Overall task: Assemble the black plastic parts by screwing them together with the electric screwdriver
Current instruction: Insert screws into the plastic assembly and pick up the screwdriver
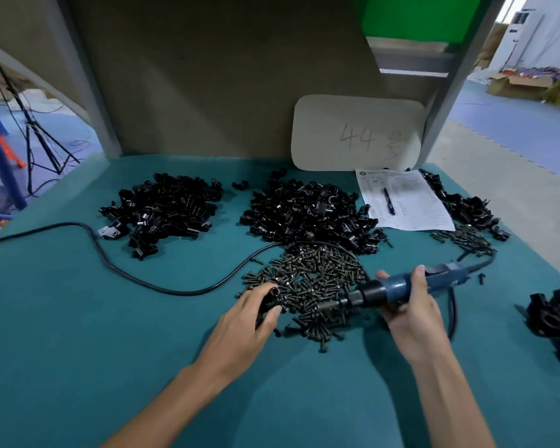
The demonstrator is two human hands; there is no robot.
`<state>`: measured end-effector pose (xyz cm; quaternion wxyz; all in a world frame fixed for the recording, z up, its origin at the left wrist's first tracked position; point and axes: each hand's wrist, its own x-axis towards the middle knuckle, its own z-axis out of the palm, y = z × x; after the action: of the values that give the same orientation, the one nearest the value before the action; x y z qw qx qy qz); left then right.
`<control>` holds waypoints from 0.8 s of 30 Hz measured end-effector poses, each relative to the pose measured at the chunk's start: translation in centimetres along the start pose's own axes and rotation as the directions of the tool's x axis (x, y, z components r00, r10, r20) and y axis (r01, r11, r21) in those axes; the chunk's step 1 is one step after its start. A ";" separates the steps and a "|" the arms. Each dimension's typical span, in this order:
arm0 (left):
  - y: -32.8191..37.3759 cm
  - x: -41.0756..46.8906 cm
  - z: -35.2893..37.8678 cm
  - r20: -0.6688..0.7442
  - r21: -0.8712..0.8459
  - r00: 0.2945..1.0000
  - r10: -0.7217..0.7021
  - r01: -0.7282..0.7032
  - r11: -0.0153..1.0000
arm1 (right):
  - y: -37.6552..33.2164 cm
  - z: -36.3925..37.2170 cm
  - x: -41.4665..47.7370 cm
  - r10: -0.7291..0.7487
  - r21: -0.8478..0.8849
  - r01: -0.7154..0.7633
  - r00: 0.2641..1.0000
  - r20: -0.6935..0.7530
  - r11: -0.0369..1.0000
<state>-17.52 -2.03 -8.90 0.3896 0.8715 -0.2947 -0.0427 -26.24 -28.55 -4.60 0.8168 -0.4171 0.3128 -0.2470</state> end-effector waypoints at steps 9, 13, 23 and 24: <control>0.0 -0.1 0.2 0.073 0.074 0.996 0.041 -0.046 0.996 | 1.9 0.8 0.1 0.001 0.070 -0.005 0.998 0.061 0.998; -0.2 0.0 0.4 0.084 0.087 0.996 0.040 -0.047 0.995 | 2.5 0.9 0.1 -0.030 0.018 0.028 0.993 0.111 0.999; -0.5 0.1 0.5 0.121 0.066 0.992 0.046 -0.054 0.996 | 3.1 0.8 0.3 -0.020 0.021 0.017 0.990 0.140 1.000; -0.5 0.1 0.5 0.123 0.070 0.991 0.047 -0.056 0.996 | 3.0 0.8 0.3 -0.012 0.019 0.010 0.991 0.134 1.000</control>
<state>-17.32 -2.17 -9.55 0.3397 0.8730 -0.3418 -0.0746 -25.04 -26.73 -6.89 0.8384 -0.4270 0.2525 -0.2256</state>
